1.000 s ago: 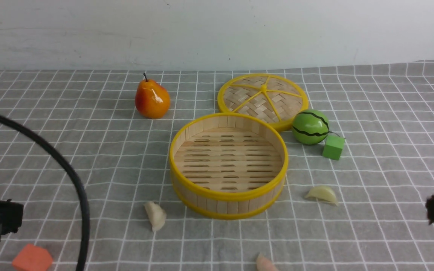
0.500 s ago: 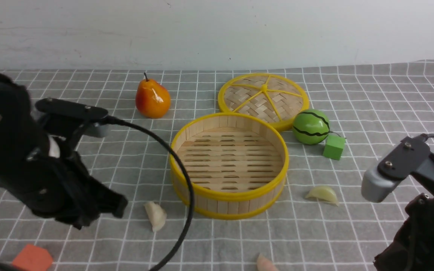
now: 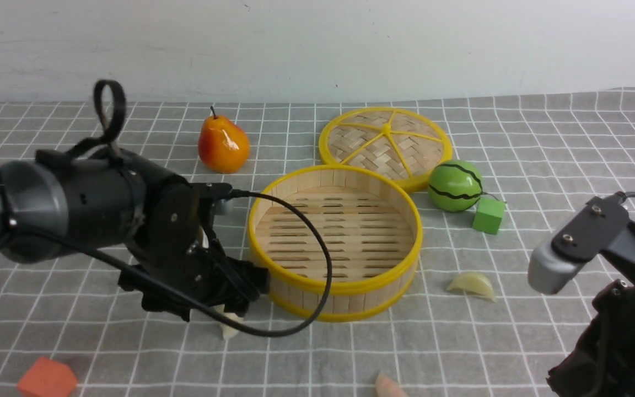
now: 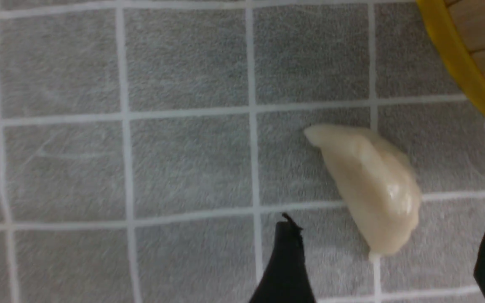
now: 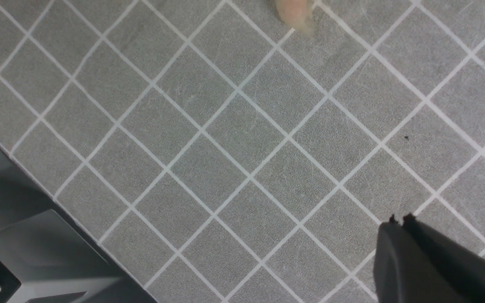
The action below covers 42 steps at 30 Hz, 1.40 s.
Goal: Put the dumplings into the steamer on the table with the grey tablecloth.
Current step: 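Reach for and grasp a dumpling on the table with the left gripper, then place the dumpling into the bamboo steamer basket with the left gripper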
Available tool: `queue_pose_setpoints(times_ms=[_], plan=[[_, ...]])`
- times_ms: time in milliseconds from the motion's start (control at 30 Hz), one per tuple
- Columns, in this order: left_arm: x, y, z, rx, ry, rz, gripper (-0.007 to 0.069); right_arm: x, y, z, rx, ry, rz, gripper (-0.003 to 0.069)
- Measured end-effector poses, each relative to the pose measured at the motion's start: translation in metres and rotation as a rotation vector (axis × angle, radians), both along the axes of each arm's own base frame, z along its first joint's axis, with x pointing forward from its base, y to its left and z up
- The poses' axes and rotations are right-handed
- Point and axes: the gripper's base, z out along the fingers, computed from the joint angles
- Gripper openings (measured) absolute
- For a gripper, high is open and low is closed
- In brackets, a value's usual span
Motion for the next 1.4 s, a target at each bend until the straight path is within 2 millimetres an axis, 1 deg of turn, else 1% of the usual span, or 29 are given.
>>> queue_pose_setpoints(times_ms=[67,100,167,200,267,300,333,400,467,533,567,600,667,700,733,800,833,867,933,1000,1133,1200,1233,1267,1400], plan=[[0.003,-0.002,-0.008,-0.001,0.006,0.004,0.0538,0.0,0.0,0.0,0.001,-0.002,-0.001,-0.0001],[0.004,-0.002,-0.013,-0.001,0.014,0.011,0.0521,0.0,0.0,0.0,0.001,-0.002,-0.001,-0.0001],[0.005,-0.003,-0.019,-0.002,0.031,0.032,0.0455,0.0,0.0,0.0,0.001,-0.004,-0.001,0.0001],[0.005,-0.003,-0.019,-0.002,0.032,0.034,0.0455,0.0,0.0,0.0,0.001,-0.004,-0.001,0.0001],[0.005,-0.003,-0.021,-0.003,0.04,0.046,0.0295,0.0,0.0,0.0,0.001,-0.004,-0.001,0.0004],[0.005,-0.003,-0.021,-0.003,0.04,0.047,0.0253,0.0,0.0,0.0,0.001,-0.004,-0.001,0.0004],[0.005,-0.003,-0.019,-0.006,0.034,0.047,0.0188,0.0,0.0,0.0,0.001,-0.004,-0.001,0.0006],[0.004,-0.002,-0.015,-0.007,0.029,0.043,0.0186,0.0,0.0,0.0,0.001,-0.004,-0.001,0.0006],[0.003,-0.001,0.003,-0.005,0.003,0.018,0.0197,0.0,0.0,0.0,0.001,-0.004,-0.001,0.0009],[0.005,-0.002,0.037,-0.007,-0.052,-0.021,0.0197,0.0,0.0,0.0,0.003,-0.004,-0.002,0.001],[0.005,-0.002,0.05,-0.012,-0.075,-0.032,0.0197,0.0,0.0,0.0,0.006,-0.004,-0.003,0.0011],[0.007,-0.003,0.059,-0.016,-0.095,-0.046,0.0197,0.0,0.001,0.0,0.008,-0.004,-0.003,0.0011],[0.008,-0.005,0.093,-0.027,-0.142,-0.094,0.0197,0.001,0.002,0.001,0.024,-0.008,-0.01,0.0012],[0.011,-0.007,0.106,-0.038,-0.163,-0.109,0.0197,0.002,0.003,0.001,0.034,-0.015,-0.014,0.0012],[0.013,-0.01,0.116,-0.044,-0.169,-0.131,0.0197,0.003,0.004,0.002,0.049,-0.017,-0.02,0.0012],[0.022,-0.015,0.129,-0.053,-0.18,-0.159,0.0197,0.004,0.006,0.002,0.073,-0.025,-0.031,0.0012],[0.023,-0.017,0.128,-0.052,-0.172,-0.164,0.0197,0.005,0.006,0.002,0.078,-0.024,-0.033,0.0012],[0.034,-0.023,0.128,-0.057,-0.168,-0.177,0.0197,0.007,0.008,0.002,0.09,-0.027,-0.041,0.0012],[0.046,-0.03,0.117,-0.049,-0.143,-0.186,0.0197,0.009,0.009,0.0,0.094,-0.021,-0.051,0.0012],[0.066,-0.04,0.096,-0.032,-0.109,-0.195,0.0197,0.014,0.011,-0.001,0.096,-0.001,-0.074,0.0012],[0.092,-0.053,0.066,-0.016,-0.074,-0.199,0.0197,0.022,0.014,-0.005,0.091,0.022,-0.091,0.0012],[0.099,-0.057,0.058,-0.015,-0.069,-0.199,0.0197,0.025,0.015,-0.007,0.09,0.026,-0.094,0.0012],[0.108,-0.061,0.049,-0.013,-0.065,-0.2,0.0196,0.03,0.016,-0.011,0.085,0.035,-0.1,0.0012],[0.109,-0.062,0.048,-0.013,-0.064,-0.2,0.0196,0.03,0.017,-0.012,0.085,0.035,-0.1,0.0012],[0.119,-0.067,0.028,-0.011,-0.059,-0.199,0.0195,0.043,0.021,-0.026,0.07,0.06,-0.116,0.002]])
